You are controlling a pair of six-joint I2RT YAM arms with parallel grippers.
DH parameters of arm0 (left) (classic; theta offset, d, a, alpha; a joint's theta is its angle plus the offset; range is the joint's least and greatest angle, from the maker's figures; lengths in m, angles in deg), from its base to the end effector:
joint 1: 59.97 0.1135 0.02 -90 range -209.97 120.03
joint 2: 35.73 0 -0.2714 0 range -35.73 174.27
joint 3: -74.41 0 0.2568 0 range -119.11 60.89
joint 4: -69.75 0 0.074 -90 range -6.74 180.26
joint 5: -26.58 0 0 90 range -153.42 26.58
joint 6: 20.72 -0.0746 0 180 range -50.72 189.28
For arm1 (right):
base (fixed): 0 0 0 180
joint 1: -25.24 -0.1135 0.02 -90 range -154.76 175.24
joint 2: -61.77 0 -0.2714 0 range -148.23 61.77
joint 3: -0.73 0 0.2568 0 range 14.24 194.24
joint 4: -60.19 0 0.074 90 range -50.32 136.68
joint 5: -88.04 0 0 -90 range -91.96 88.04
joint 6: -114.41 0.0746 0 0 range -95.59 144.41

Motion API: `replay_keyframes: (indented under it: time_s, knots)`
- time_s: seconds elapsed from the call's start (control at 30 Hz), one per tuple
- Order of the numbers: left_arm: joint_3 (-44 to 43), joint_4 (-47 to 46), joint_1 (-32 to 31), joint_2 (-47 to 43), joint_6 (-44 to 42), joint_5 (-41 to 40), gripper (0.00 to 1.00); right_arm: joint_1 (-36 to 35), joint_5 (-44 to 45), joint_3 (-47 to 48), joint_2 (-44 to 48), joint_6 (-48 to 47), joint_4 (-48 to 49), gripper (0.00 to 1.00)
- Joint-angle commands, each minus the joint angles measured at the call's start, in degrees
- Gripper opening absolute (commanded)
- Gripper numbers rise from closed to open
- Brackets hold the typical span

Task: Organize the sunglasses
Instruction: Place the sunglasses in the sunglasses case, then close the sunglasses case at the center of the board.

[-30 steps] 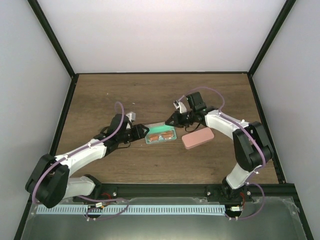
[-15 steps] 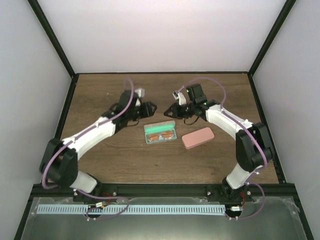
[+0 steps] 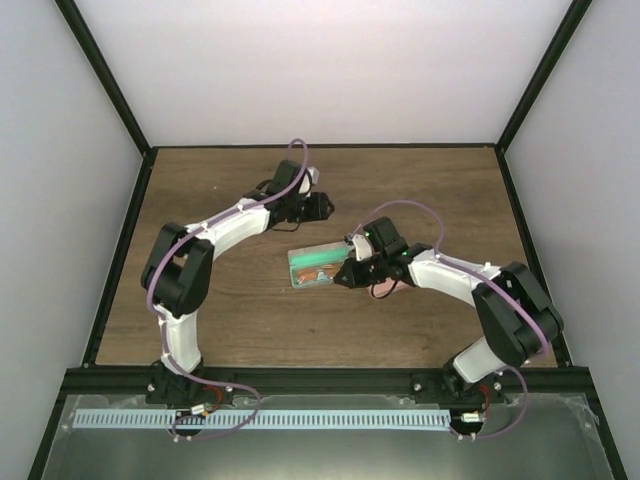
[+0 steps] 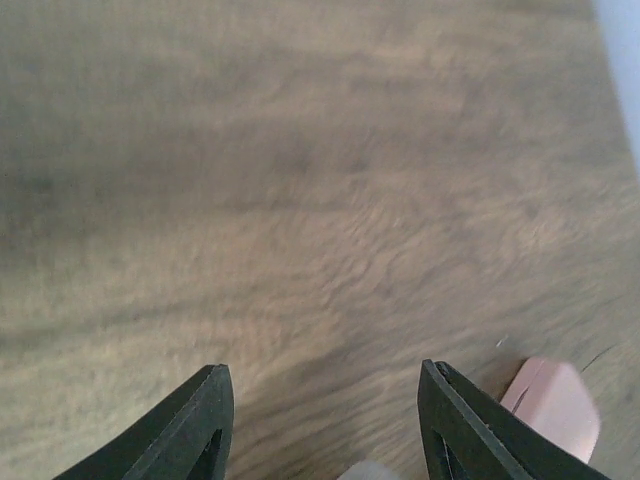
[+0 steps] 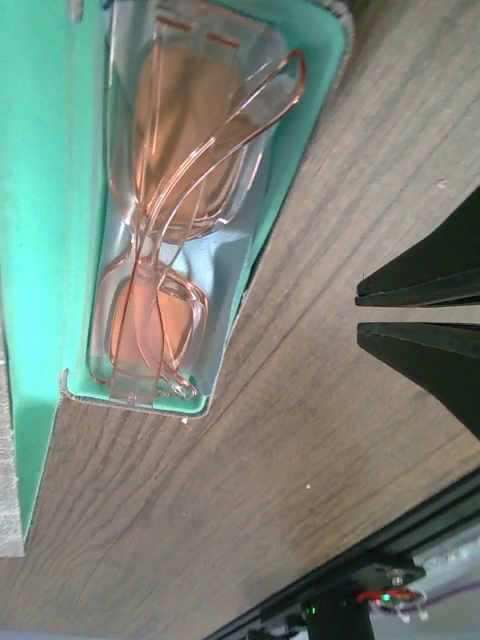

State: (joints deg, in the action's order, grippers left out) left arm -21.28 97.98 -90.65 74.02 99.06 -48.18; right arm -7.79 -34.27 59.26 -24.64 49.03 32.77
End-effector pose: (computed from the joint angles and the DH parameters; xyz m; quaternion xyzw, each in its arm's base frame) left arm 0.3932 -0.2561 0.2083 0.0607 0.9060 -0.3066 0.2853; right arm 0.2365 0.2013 0.1516 -0.1500 0.9083 0.3708 0.1229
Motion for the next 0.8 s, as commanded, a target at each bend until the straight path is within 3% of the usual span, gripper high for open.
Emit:
replay_keyframes:
  time_s: [0.0, 0.23, 0.77]
  knots:
    - [2.05, 1.57, -0.81, 0.78, 0.95, 2.92, 0.53, -2.74, 6.18, 0.49, -2.91, -2.57, 4.68, 0.06]
    - [5.38, 1.20, -1.95, 0.20, 3.06, 3.33, 0.53, -5.01, 9.30, 1.20, -9.48, -3.18, 6.05, 0.06]
    - [10.33, 1.63, -5.29, -2.88, 5.72, 3.63, 0.53, -5.38, 13.84, 2.73, -13.75, -0.92, 7.41, 0.06]
